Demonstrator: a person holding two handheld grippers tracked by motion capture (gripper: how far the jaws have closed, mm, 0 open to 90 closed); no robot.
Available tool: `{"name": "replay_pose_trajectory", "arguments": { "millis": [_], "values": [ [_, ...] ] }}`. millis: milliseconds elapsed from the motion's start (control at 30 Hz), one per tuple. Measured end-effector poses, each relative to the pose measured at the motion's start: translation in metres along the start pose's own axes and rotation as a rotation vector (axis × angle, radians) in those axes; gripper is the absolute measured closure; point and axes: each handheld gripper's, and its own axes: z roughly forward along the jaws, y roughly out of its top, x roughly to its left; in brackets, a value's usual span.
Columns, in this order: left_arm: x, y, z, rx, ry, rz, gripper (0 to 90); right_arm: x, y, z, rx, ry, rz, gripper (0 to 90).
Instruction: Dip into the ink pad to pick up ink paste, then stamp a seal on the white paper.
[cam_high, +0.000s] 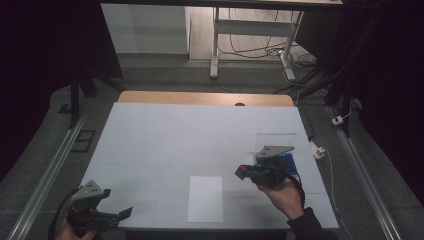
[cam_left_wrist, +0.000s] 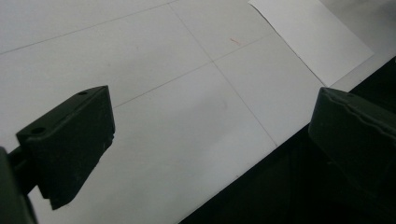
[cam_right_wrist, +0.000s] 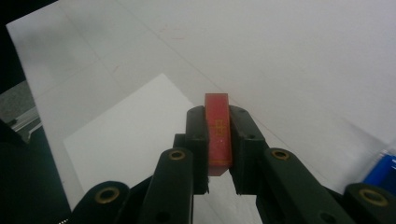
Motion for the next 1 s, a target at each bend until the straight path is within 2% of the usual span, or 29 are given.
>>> {"name": "replay_pose_trajectory", "arguments": {
  "millis": [533, 1000],
  "values": [
    [-0.001, 0.000, 0.000, 0.001, 0.003, 0.003, 0.8, 0.031, 0.009, 0.021, 0.025, 0.076, -0.060, 79.9],
    [0.000, 0.000, 0.000, 0.000, -0.002, -0.001, 0.8, 0.044, 0.011, 0.038, 0.044, 0.108, -0.090, 79.8]
  ]
}}
